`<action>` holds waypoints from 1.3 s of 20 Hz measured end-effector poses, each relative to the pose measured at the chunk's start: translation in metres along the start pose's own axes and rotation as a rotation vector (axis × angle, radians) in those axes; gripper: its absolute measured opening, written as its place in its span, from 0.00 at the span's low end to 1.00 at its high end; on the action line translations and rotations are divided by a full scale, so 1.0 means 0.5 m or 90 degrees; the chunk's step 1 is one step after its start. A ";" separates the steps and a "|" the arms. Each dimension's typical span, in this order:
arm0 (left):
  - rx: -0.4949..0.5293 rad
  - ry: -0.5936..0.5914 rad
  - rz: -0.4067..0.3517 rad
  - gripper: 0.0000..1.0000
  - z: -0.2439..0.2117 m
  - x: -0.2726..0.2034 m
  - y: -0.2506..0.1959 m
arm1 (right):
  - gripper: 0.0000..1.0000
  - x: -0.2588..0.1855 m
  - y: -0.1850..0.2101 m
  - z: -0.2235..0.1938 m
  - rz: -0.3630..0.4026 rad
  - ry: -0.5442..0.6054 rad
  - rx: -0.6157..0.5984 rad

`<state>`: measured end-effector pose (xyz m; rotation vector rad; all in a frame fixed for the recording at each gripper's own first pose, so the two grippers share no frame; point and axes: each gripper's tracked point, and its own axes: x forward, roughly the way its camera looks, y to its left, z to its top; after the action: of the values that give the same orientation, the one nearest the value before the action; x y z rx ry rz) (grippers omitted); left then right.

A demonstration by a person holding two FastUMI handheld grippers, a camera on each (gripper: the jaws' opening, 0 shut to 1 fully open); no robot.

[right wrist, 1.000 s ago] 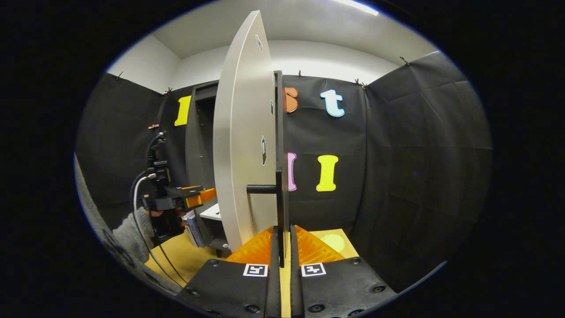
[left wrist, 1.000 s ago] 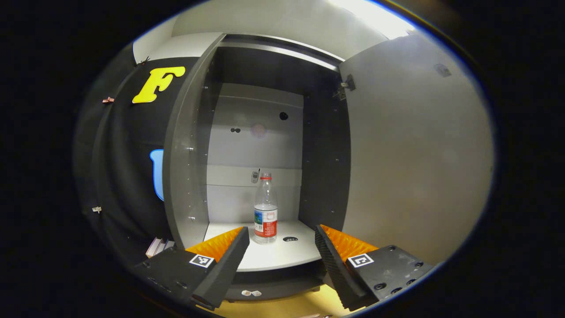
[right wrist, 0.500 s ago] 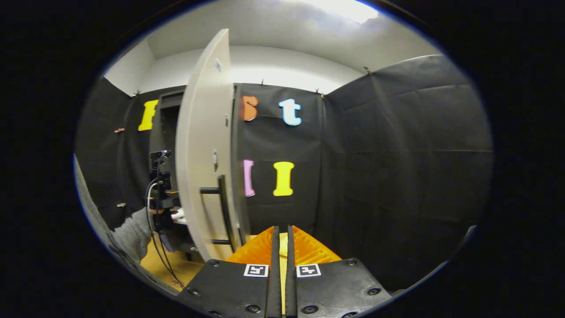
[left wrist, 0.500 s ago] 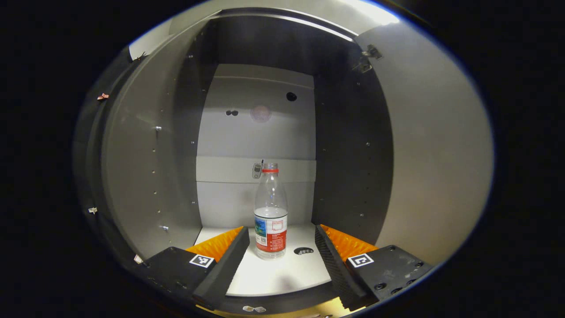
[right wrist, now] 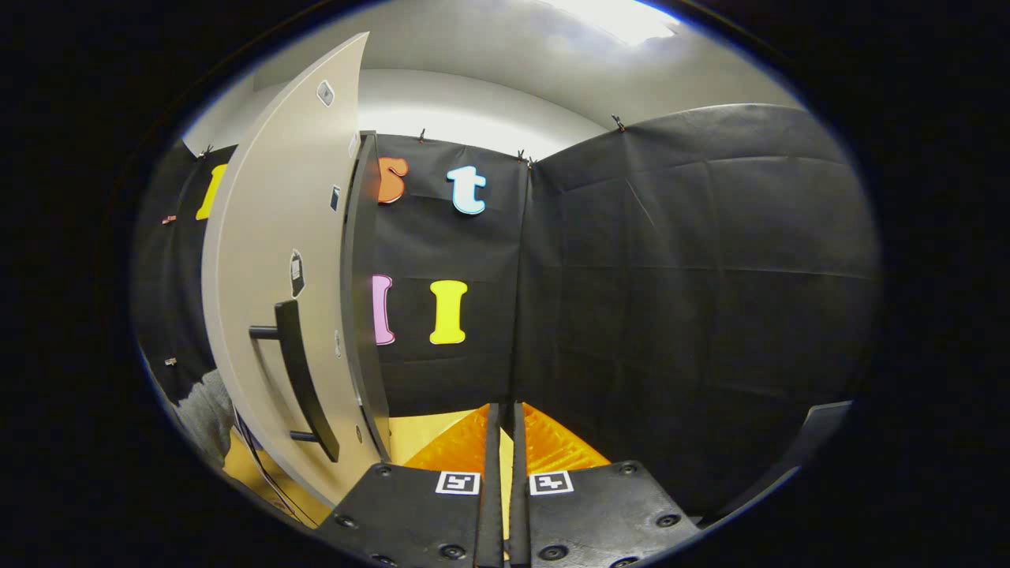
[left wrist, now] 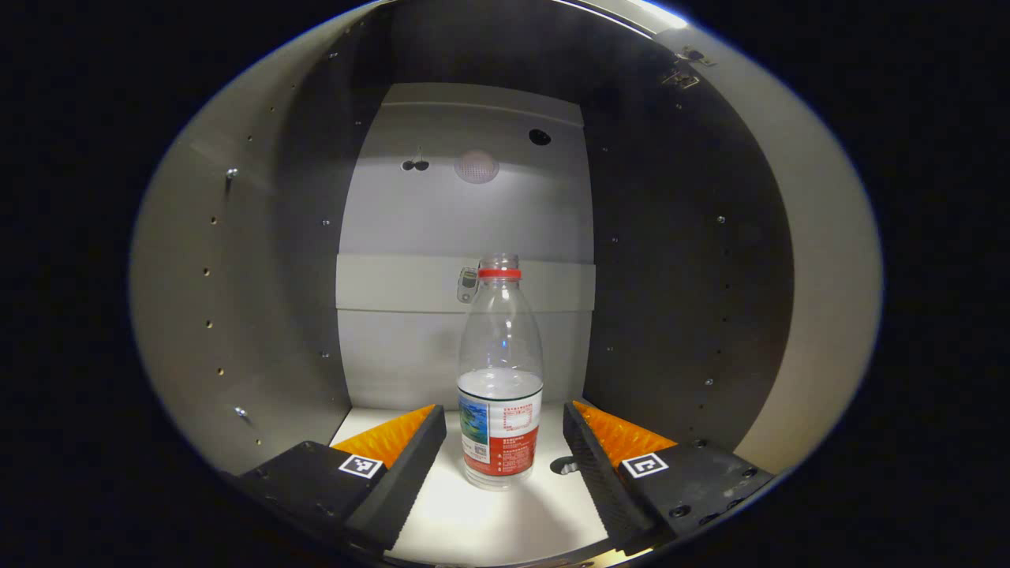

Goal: Open the cabinet door with the right hand, grasp the bottle in the cabinet with the left hand and place it on the coaster, then close the cabinet door with the right hand.

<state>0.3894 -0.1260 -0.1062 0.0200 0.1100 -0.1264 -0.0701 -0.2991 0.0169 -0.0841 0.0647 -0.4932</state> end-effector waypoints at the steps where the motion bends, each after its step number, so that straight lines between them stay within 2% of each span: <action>1: 0.004 0.001 0.002 0.94 -0.002 0.010 0.003 | 0.08 0.001 0.003 -0.001 0.000 0.002 0.001; 10: 0.014 0.000 0.003 0.94 0.009 0.097 0.006 | 0.08 0.020 -0.005 -0.022 -0.023 0.029 -0.006; 16: 0.031 0.026 0.016 0.94 -0.012 0.147 0.020 | 0.08 0.016 -0.004 -0.017 -0.018 0.037 -0.004; 17: 0.031 0.024 0.019 0.92 -0.011 0.153 0.022 | 0.08 0.015 -0.005 -0.015 -0.018 0.036 -0.004; 18: 0.026 0.024 0.004 0.80 -0.011 0.147 0.013 | 0.08 0.015 -0.005 -0.016 -0.017 0.035 -0.004; 20: 0.010 0.005 -0.029 0.78 0.011 0.131 -0.011 | 0.08 0.014 -0.003 -0.014 -0.016 0.033 -0.004; 26: 0.070 -0.028 -0.038 0.78 0.056 0.053 -0.017 | 0.08 0.000 -0.001 0.000 0.006 0.015 0.000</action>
<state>0.4173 -0.1384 -0.0812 0.1233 0.0590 -0.1925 -0.0704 -0.2996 0.0170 -0.0772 0.0884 -0.4849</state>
